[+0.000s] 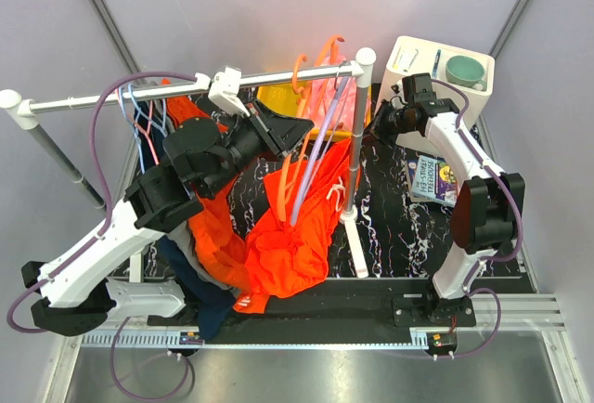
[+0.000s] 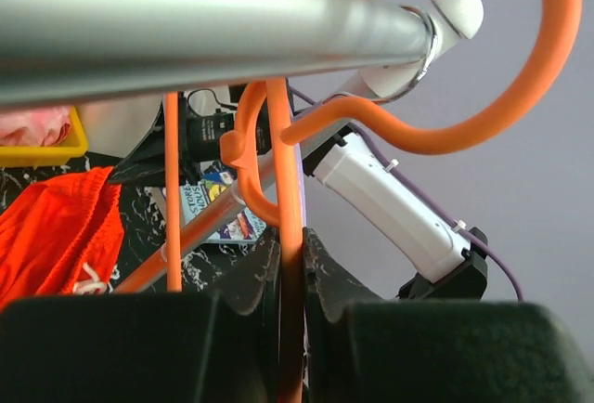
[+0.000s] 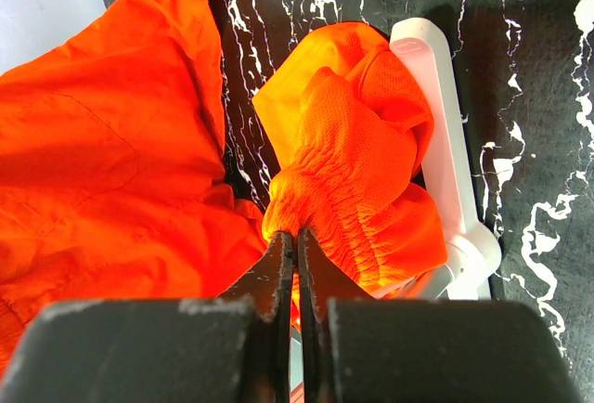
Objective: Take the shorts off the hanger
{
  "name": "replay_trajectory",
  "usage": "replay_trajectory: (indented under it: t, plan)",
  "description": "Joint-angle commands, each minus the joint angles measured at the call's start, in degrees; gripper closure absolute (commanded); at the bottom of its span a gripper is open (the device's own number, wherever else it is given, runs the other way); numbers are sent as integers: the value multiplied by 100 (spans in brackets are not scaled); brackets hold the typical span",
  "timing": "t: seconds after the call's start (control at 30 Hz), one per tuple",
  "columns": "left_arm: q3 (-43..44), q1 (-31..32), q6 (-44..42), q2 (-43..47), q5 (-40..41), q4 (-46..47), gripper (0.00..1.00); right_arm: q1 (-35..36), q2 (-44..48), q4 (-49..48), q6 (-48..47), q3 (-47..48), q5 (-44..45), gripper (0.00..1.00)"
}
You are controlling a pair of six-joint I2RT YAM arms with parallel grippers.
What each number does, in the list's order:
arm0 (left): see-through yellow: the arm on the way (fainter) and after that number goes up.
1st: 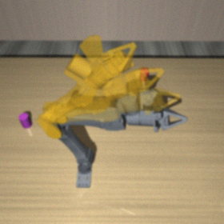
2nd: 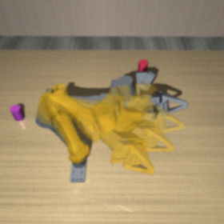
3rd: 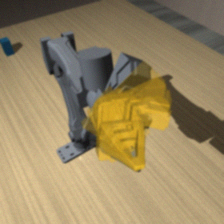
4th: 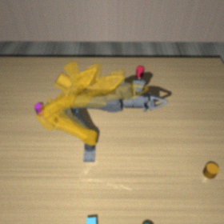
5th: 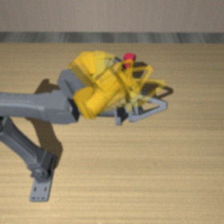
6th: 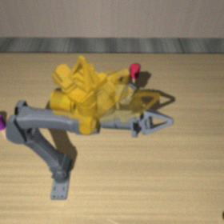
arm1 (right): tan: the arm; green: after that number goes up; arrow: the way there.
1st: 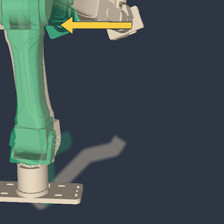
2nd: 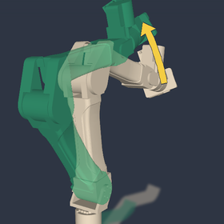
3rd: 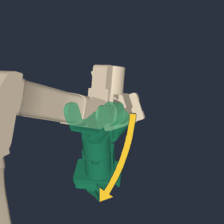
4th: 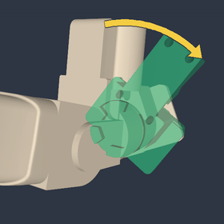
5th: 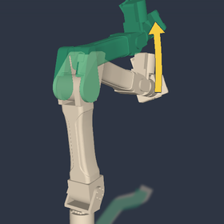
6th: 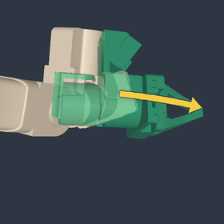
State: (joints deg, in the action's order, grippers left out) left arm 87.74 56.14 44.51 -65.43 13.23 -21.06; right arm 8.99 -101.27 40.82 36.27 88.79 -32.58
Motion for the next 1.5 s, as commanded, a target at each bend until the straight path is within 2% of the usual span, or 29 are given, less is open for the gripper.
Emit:
replay_trajectory:
  t: [0.0, 0.2, 0.27, 0.3, 0.37, 0.4, 0.53, 0.6, 0.63, 0.67, 0.77, 0.93, 1.07, 1.1, 1.17, 1.43, 1.47]
  plan:
    - [137, 432, 418, -189, 1670, -1312, 100, -20, 310, -127, -59, -29, -135, 98]
    - [462, 776, 286, -426, 2489, -1875, 100, -12, 345, -144, -41, -55, -144, 98]
    - [498, 819, 260, -479, 2570, -1954, 97, -12, 345, -153, -33, -73, -144, 98]
    - [489, 828, 268, -480, 2588, -1955, 90, -12, 354, -162, -41, -73, -144, 98]
    - [489, 837, 286, -453, 2570, -1937, 82, -20, 354, -162, -41, -82, -144, 98]
    - [515, 837, 251, -471, 2527, -1937, 73, -21, 354, -171, -33, -82, -152, 98]
    - [437, 846, 32, -366, 2281, -1858, 47, -12, 345, -171, -32, 6, -135, 98]
    - [306, 855, -109, -208, 2044, -1700, 41, -12, 354, -136, -15, 85, -91, 98]
    - [270, 863, -240, -155, 1973, -1639, 31, -12, 354, -118, -24, 199, -56, 98]
    - [226, 864, -293, -24, 1807, -1577, 28, -12, 354, -92, -41, 261, 75, 98]
    - [76, 872, -540, 205, 1386, -1463, 25, -29, 372, 162, -172, 585, 365, 98]
    - [-257, 872, -785, 714, 602, -937, 29, -213, 573, 532, -340, 1262, 796, 98]
    - [-197, 872, -1005, 944, 259, -847, 25, -503, 793, 672, -270, 1710, 867, 98]
    - [-162, 872, -1110, 970, 206, -847, 19, -582, 820, 717, -261, 1955, 885, 98]
    - [-118, 872, -1199, 1050, 84, -847, 19, -653, 872, 848, -261, 2229, 989, 99]
    - [-205, 872, -1322, 1418, -128, -926, 18, -768, 759, 1244, -209, 4644, 1456, 100]
    - [-188, 872, -1331, 1428, -119, -944, 18, -768, 663, 1314, -217, 5221, 1500, 100]
